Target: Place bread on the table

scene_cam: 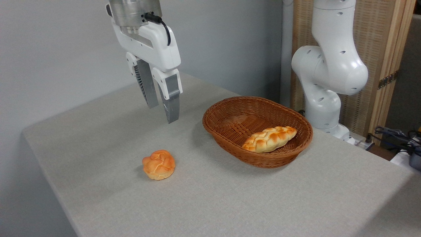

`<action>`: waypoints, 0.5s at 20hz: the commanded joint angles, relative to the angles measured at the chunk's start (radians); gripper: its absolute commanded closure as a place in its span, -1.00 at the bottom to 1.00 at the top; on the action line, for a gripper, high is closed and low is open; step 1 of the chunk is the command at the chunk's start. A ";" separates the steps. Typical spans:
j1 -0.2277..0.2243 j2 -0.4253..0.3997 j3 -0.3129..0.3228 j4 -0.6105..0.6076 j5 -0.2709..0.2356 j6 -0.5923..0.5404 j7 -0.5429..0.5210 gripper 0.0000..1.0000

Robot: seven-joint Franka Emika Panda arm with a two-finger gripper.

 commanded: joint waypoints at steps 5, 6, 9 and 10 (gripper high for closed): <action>0.073 -0.008 -0.038 0.000 -0.009 0.000 0.001 -1.00; 0.073 -0.008 -0.027 0.001 -0.009 0.000 0.002 -1.00; 0.073 -0.008 -0.027 0.001 -0.008 0.002 0.001 -1.00; 0.073 -0.006 -0.027 0.001 -0.008 0.002 0.001 -1.00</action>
